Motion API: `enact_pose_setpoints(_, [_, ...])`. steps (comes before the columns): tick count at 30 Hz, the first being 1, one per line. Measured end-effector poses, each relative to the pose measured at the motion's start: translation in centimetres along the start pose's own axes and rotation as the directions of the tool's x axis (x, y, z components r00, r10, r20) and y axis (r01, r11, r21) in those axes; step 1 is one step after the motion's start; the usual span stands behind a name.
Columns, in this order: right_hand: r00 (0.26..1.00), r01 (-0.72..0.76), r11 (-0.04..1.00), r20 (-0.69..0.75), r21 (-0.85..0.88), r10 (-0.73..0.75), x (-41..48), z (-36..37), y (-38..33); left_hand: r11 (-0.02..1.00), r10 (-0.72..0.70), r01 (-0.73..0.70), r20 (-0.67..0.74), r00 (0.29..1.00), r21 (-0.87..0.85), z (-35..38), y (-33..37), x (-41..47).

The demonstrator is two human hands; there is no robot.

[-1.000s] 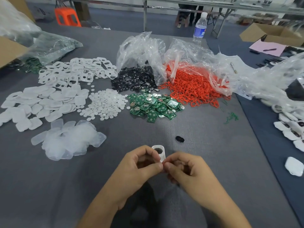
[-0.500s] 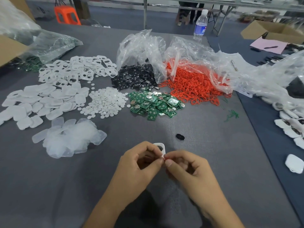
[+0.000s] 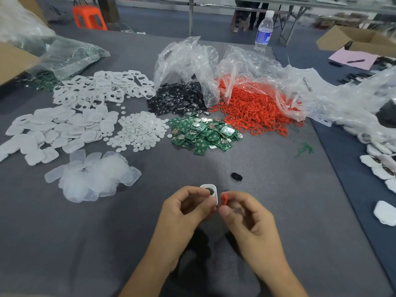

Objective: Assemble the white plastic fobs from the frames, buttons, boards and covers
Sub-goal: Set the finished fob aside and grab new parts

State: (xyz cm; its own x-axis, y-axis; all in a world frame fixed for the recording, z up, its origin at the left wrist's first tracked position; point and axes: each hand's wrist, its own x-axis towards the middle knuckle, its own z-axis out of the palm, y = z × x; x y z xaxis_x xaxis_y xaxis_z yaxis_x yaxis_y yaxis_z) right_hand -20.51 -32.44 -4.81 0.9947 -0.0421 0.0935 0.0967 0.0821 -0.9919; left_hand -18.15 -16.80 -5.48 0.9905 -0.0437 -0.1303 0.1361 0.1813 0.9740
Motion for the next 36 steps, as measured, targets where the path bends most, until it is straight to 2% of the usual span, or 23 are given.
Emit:
enact_pose_setpoints(1, [0.999, -0.003, 1.000, -0.038, -0.015, 0.002, 0.1, -0.1, 0.0, 0.979, 0.098, -0.079, -0.095, 0.991, 0.186, 0.2, -0.3, 0.4])
enact_pose_setpoints(2, [0.997, -0.007, 0.999, -0.078, -0.037, 0.004, 0.3, -0.4, 0.1, 0.905, 0.216, -0.136, -0.159, 0.963, 0.404, 0.5, -0.5, 0.8])
enact_pose_setpoints(3, [0.993, -0.013, 0.998, -0.114, -0.061, 0.006, 0.5, -0.6, 0.2, 0.788, 0.313, -0.162, -0.159, 0.936, 0.594, 1.1, -0.7, 1.2])
enact_pose_setpoints(4, [0.989, -0.018, 0.996, -0.145, -0.087, 0.005, 0.7, -0.8, 0.3, 0.672, 0.348, -0.164, -0.113, 0.931, 0.722, 1.7, -0.8, 1.5])
enact_pose_setpoints(6, [0.983, -0.019, 0.990, -0.182, -0.141, -0.007, 0.9, -1.2, 0.4, 0.528, 0.305, -0.165, -0.005, 0.952, 0.833, 2.5, -1.2, 2.0])
enact_pose_setpoints(8, [0.982, -0.025, 0.981, -0.190, -0.193, -0.012, 1.1, -1.7, 0.5, 0.504, 0.279, -0.180, 0.038, 0.959, 0.845, 2.4, -1.2, 2.1])
enact_pose_setpoints(12, [0.984, -0.025, 0.959, -0.176, -0.283, -0.026, 1.2, -2.3, 0.4, 0.723, 0.274, -0.176, -0.044, 0.961, 0.668, 1.2, -0.2, 1.3])
enact_pose_setpoints(14, [0.987, -0.021, 0.955, -0.158, -0.295, -0.027, 1.4, -2.1, 0.2, 0.751, 0.231, -0.137, -0.063, 0.971, 0.646, 1.0, 0.2, 0.8])
enact_pose_setpoints(24, [0.994, -0.074, 0.891, -0.106, -0.449, 0.029, 1.7, -1.0, 0.6, 0.542, 0.204, -0.026, -0.102, 0.974, 0.840, 0.1, -0.5, 0.3])
enact_pose_setpoints(28, [0.994, -0.073, 0.870, -0.106, -0.488, 0.024, 2.0, -0.7, 0.7, 0.536, 0.134, 0.017, -0.105, 0.985, 0.844, -0.9, 0.1, 0.4])
enact_pose_setpoints(31, [0.995, -0.067, 0.855, -0.102, -0.514, 0.017, 2.5, -0.4, 0.7, 0.482, 0.193, -0.063, -0.035, 0.981, 0.874, -1.0, 0.2, 0.4])
enact_pose_setpoints(36, [1.000, -0.006, 0.774, 0.000, -0.633, 0.007, 3.5, 0.0, 0.3, 0.493, 0.242, -0.084, -0.044, 0.969, 0.866, -0.6, -0.7, 0.0])
